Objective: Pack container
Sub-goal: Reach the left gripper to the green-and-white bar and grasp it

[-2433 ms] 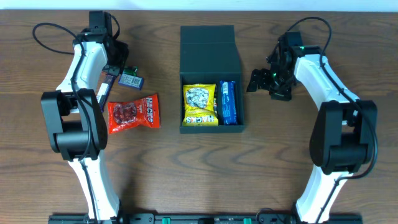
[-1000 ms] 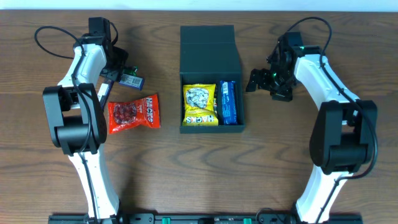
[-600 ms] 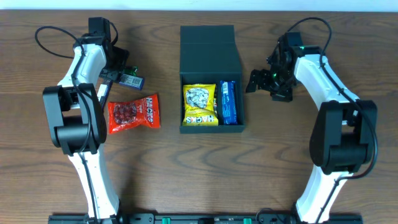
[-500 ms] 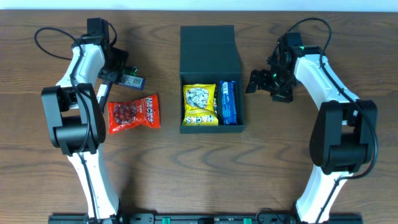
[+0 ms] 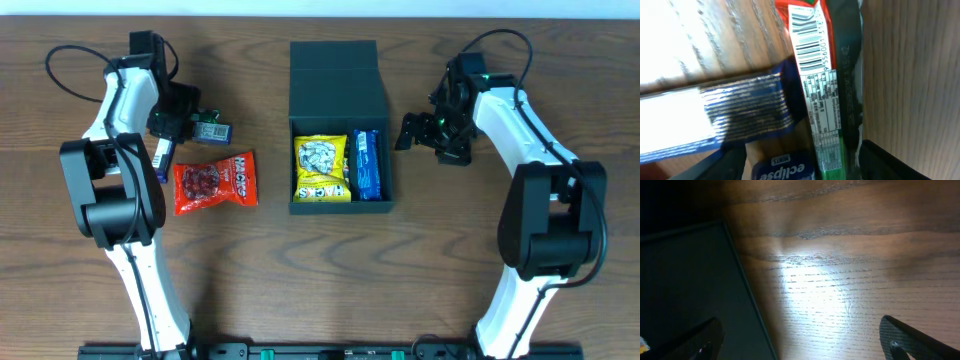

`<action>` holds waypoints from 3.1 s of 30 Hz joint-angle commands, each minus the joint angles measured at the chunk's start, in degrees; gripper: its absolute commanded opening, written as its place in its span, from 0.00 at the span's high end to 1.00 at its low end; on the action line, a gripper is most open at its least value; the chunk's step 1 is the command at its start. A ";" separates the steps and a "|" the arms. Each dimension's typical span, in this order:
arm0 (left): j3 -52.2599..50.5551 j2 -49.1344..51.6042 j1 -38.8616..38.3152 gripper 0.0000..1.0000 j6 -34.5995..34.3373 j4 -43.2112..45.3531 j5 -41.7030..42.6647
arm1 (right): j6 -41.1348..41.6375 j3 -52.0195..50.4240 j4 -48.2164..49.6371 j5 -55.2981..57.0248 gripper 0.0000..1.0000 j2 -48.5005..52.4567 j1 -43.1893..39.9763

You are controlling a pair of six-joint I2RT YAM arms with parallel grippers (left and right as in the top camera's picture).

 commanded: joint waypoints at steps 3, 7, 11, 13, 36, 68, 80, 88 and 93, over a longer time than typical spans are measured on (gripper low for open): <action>2.84 0.94 0.09 0.26 0.98 -1.66 -3.45 | 0.52 0.15 -0.11 -0.44 0.01 0.22 -0.37; 2.84 0.94 0.09 0.27 0.96 -1.62 -3.87 | 0.52 0.15 -0.26 -0.44 0.01 0.22 -0.37; 2.84 0.94 0.09 0.27 1.01 -0.83 -3.87 | 0.50 0.15 -0.70 -0.44 0.01 0.22 -0.35; 2.84 0.94 0.09 0.27 1.27 -0.70 -3.87 | 0.07 0.15 -0.83 -0.61 0.01 0.22 -0.35; 16.94 10.69 -0.98 0.25 4.20 -9.38 -2.38 | -0.50 0.15 -4.87 -0.85 0.01 0.22 -0.26; 24.35 10.80 -1.44 0.63 15.37 -13.05 -7.54 | -0.94 0.15 -4.94 -0.83 0.01 0.22 -0.26; 26.03 11.13 -1.81 0.51 15.96 -18.45 -8.09 | -0.94 0.15 -4.26 -0.85 0.01 0.22 -0.26; 25.99 12.81 -1.81 0.48 12.39 -18.91 -5.16 | -0.94 0.15 -4.11 -0.85 0.01 0.22 -0.26; 25.99 15.21 -1.81 0.48 10.60 -18.32 -2.27 | -0.94 0.15 -4.33 -0.83 0.01 0.22 -0.26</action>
